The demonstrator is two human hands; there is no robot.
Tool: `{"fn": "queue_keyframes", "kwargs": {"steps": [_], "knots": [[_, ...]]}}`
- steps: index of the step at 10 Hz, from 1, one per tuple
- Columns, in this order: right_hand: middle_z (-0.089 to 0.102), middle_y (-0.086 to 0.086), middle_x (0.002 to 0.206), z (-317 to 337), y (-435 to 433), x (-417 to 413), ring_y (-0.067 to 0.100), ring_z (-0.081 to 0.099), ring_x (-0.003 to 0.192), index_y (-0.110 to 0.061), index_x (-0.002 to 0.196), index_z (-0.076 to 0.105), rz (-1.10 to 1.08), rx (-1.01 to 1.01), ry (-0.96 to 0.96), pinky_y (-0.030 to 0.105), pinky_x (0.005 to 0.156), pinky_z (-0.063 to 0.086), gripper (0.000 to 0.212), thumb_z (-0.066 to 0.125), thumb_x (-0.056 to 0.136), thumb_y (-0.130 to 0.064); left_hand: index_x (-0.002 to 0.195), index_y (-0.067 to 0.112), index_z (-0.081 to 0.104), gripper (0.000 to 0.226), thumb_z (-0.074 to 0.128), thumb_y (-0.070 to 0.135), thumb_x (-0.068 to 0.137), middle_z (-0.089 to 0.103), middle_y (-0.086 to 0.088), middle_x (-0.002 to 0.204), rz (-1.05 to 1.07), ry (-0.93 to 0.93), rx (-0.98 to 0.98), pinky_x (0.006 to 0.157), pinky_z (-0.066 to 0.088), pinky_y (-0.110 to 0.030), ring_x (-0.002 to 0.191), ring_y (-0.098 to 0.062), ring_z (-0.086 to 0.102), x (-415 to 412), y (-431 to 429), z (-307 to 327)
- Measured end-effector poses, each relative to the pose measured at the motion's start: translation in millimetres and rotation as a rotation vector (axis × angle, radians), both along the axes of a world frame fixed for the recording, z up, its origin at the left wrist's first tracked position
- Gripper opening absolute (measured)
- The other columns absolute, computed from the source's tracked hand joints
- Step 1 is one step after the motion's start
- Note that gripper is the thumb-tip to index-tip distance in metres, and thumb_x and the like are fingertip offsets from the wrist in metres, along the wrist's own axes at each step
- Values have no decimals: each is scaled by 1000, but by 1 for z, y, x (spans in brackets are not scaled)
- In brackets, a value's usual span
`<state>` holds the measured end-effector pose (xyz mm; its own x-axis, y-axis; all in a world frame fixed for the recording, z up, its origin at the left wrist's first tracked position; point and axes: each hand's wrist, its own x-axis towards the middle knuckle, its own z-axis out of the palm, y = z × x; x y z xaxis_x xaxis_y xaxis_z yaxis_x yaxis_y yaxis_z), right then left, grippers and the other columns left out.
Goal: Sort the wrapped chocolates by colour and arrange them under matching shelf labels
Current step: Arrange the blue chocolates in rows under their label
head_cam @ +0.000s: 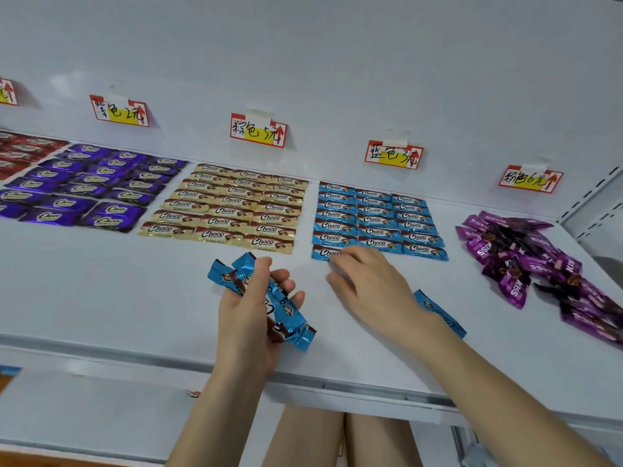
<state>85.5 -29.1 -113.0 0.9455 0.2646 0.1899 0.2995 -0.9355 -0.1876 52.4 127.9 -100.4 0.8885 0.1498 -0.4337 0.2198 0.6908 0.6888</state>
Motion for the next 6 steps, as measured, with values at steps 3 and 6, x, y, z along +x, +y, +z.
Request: {"fn": "queue_keyframes", "kwargs": {"steps": [3, 6], "knots": [[47, -4, 130, -2, -1, 2, 12, 37, 116, -21, 126, 49, 11, 4, -3, 25, 83, 40, 35, 36, 98, -37, 88, 17, 58, 11, 59, 28, 89, 66, 2, 58, 5, -7, 8, 46, 52, -24, 50, -9, 63, -1, -1, -2], [54, -16, 117, 15, 2, -17, -5, 44, 106, -26, 111, 60, -36, 460, 20, -1, 78, 37, 21, 49, 93, -30, 91, 15, 57, 11, 59, 26, 90, 63, -1, 60, 71, -12, -185, 51, 53, -24, 52, -11, 62, 0, -5, 7]]}}
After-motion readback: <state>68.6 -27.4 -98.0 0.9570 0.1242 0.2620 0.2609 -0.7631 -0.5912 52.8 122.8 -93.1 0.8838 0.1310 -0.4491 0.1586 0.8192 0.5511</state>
